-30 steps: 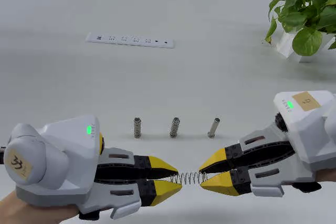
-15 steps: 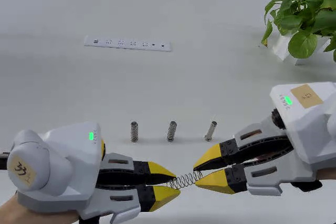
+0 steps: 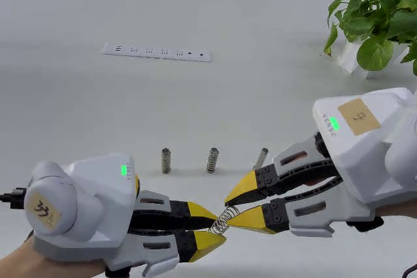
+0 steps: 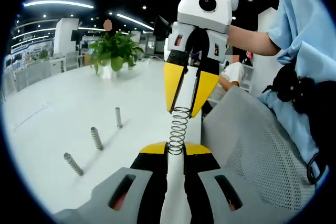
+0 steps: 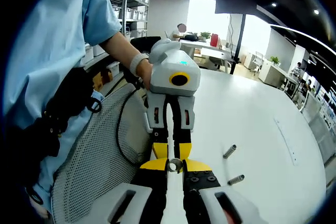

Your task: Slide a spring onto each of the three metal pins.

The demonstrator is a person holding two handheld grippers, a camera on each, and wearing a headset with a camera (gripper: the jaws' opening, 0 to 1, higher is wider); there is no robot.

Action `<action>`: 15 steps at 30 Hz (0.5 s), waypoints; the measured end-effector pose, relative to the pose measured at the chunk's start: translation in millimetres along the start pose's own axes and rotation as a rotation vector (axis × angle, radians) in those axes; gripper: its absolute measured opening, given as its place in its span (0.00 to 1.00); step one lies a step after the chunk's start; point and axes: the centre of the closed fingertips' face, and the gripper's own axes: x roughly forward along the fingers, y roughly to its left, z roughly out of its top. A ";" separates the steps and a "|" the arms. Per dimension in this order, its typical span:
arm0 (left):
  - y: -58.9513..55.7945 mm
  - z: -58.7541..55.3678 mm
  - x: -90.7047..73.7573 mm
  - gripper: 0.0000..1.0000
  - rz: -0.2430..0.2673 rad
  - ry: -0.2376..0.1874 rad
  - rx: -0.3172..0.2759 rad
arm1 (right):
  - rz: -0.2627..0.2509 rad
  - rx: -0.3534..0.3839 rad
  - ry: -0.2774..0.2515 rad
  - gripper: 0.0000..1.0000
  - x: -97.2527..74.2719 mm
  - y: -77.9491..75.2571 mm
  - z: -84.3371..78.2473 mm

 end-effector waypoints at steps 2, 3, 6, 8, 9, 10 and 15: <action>1.3 -0.7 0.4 0.07 0.005 0.000 0.000 | 0.000 -0.005 0.011 0.07 0.8 -0.8 -1.2; 1.8 -1.2 0.4 0.07 0.007 0.000 0.000 | 0.000 -0.010 0.015 0.07 0.9 -0.6 -1.7; 0.2 -1.3 0.0 0.06 0.004 -0.003 0.001 | 0.006 -0.015 0.019 0.07 0.6 0.2 -1.7; 0.3 -1.2 0.0 0.06 0.007 -0.005 0.001 | 0.007 -0.015 0.021 0.07 0.5 0.2 -1.9; 0.4 -1.4 0.1 0.06 0.008 -0.005 0.000 | 0.007 -0.013 0.022 0.07 0.6 0.1 -2.3; 0.5 -1.6 0.2 0.06 0.010 -0.006 0.001 | 0.007 -0.013 0.024 0.07 0.6 0.0 -2.8; -0.6 -2.4 0.5 0.06 0.011 -0.007 -0.003 | 0.001 0.004 0.028 0.08 -0.4 -2.0 -3.6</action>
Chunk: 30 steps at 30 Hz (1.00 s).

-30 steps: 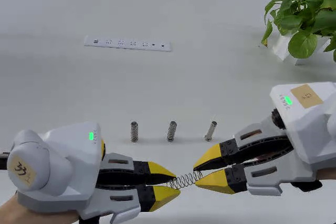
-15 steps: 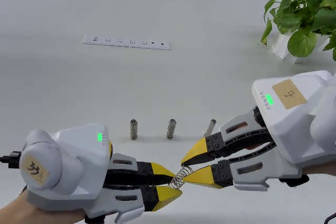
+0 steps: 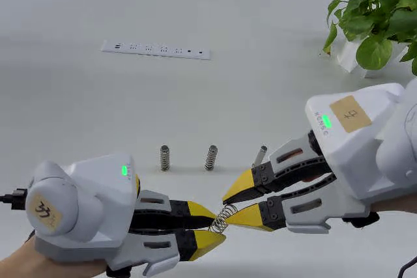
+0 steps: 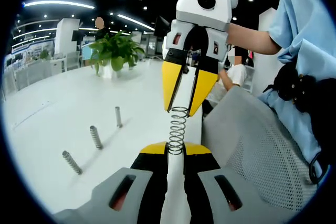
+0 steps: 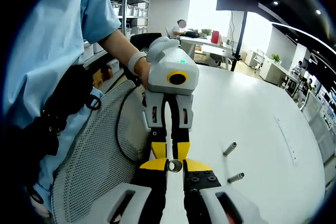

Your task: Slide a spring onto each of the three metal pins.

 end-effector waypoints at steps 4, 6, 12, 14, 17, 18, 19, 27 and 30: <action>1.4 -2.7 0.9 0.06 0.016 0.011 0.003 | 0.001 0.007 0.020 0.22 -0.8 -0.4 -1.3; 2.6 -4.9 2.3 0.06 0.027 0.020 0.009 | 0.016 -0.010 0.050 0.20 -0.6 1.3 -5.1; 3.2 -4.9 7.5 0.06 0.046 0.022 0.014 | 0.045 -0.029 0.160 0.23 1.8 1.9 -23.0; 3.6 -3.2 10.0 0.06 0.053 0.018 0.016 | 0.057 -0.027 0.180 0.23 1.6 1.4 -26.9; 4.5 0.1 12.8 0.06 0.059 0.007 0.014 | 0.077 -0.022 0.199 0.22 -0.5 1.6 -29.8; 4.6 1.3 13.9 0.06 0.060 0.003 0.013 | 0.081 -0.025 0.201 0.21 -1.7 0.7 -29.9; 4.6 2.2 14.8 0.06 0.061 0.000 0.014 | 0.088 -0.020 0.204 0.19 -2.6 0.6 -30.1; 0.8 8.0 21.7 0.06 0.053 -0.023 0.006 | 0.115 -0.027 0.225 0.15 -4.4 -0.8 -32.0; -0.8 7.4 23.7 0.06 0.048 -0.021 0.009 | 0.135 -0.019 0.234 0.14 -2.9 1.0 -33.4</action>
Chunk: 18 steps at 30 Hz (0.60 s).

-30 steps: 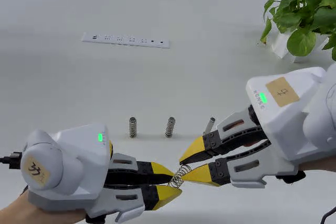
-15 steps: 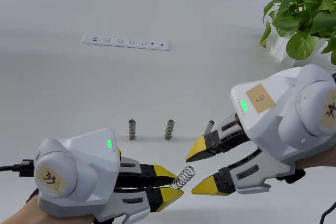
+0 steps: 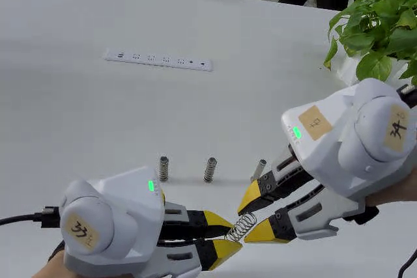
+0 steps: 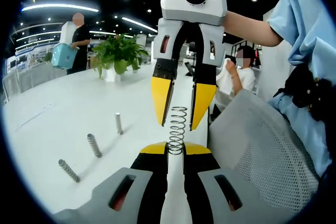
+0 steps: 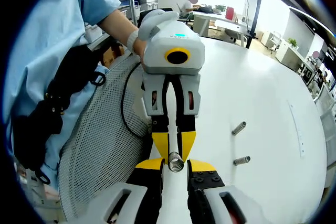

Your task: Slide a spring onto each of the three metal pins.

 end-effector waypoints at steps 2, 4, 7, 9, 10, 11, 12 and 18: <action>-0.6 -0.5 0.4 0.06 -0.003 0.003 0.000 | 0.004 -0.009 0.013 0.13 1.2 0.3 -1.4; -1.2 -0.7 0.9 0.06 -0.007 0.004 -0.001 | 0.013 -0.012 0.022 0.11 2.4 1.4 -2.3; -1.4 -0.6 1.8 0.06 -0.009 0.006 -0.001 | 0.029 -0.001 0.019 0.10 4.9 3.2 -1.6; -2.0 -0.1 2.2 0.06 -0.010 0.003 -0.001 | 0.030 -0.005 0.023 0.11 6.2 4.2 -1.6; -2.6 0.1 2.5 0.06 -0.010 0.002 -0.002 | 0.034 -0.006 0.024 0.10 6.9 5.2 -1.6; -3.1 0.0 2.7 0.06 -0.011 0.001 -0.003 | 0.037 -0.005 0.024 0.10 7.3 5.9 -1.7; -3.9 -0.4 3.2 0.06 -0.013 0.002 -0.003 | 0.037 -0.007 0.024 0.09 8.0 6.3 -1.8; -6.0 0.5 4.7 0.07 -0.014 -0.005 -0.011 | 0.044 -0.010 0.039 0.09 10.1 8.9 -4.8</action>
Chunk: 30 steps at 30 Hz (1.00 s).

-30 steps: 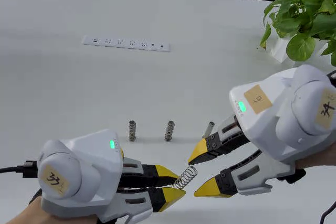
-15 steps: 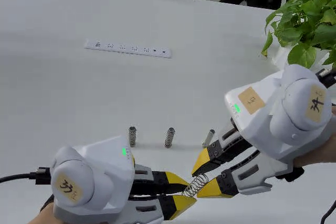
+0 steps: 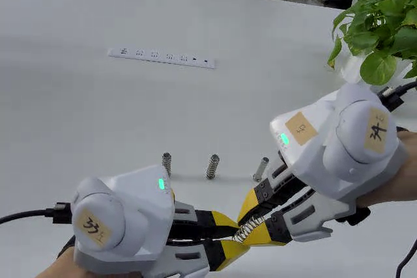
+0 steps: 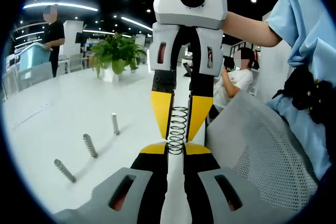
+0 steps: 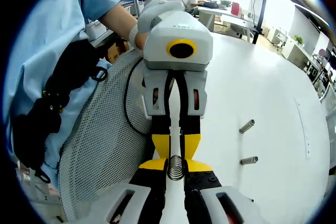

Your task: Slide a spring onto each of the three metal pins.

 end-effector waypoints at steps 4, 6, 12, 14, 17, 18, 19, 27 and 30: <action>-0.3 -0.6 0.5 0.07 -0.001 0.003 0.002 | 0.000 -0.003 0.005 0.08 0.4 0.1 -0.6; -0.2 -0.8 0.5 0.07 -0.001 0.005 0.001 | -0.001 -0.008 0.010 0.08 0.8 -0.3 -1.1; -0.6 -2.4 0.9 0.07 -0.002 0.018 0.009 | -0.002 -0.014 0.018 0.08 2.2 0.3 -1.7; -0.7 -2.9 1.1 0.07 -0.001 0.020 0.006 | -0.002 -0.012 0.019 0.08 2.4 0.3 -2.2; -1.0 -3.0 1.0 0.07 0.001 0.018 0.006 | -0.002 -0.011 0.016 0.08 2.5 0.2 -1.7; -0.9 -2.8 0.8 0.07 0.001 0.017 0.008 | -0.003 -0.011 0.014 0.08 2.5 0.1 -1.3; -0.8 -2.7 0.8 0.07 0.002 0.016 0.010 | -0.003 -0.012 0.015 0.08 2.4 -0.1 -1.4; 4.3 -3.7 -1.6 0.08 0.028 0.003 -0.009 | -0.020 -0.010 -0.004 0.08 2.9 -4.5 -0.7; 7.5 -5.6 -4.1 0.08 0.039 0.008 -0.020 | -0.038 -0.010 -0.014 0.08 1.8 -8.0 -0.5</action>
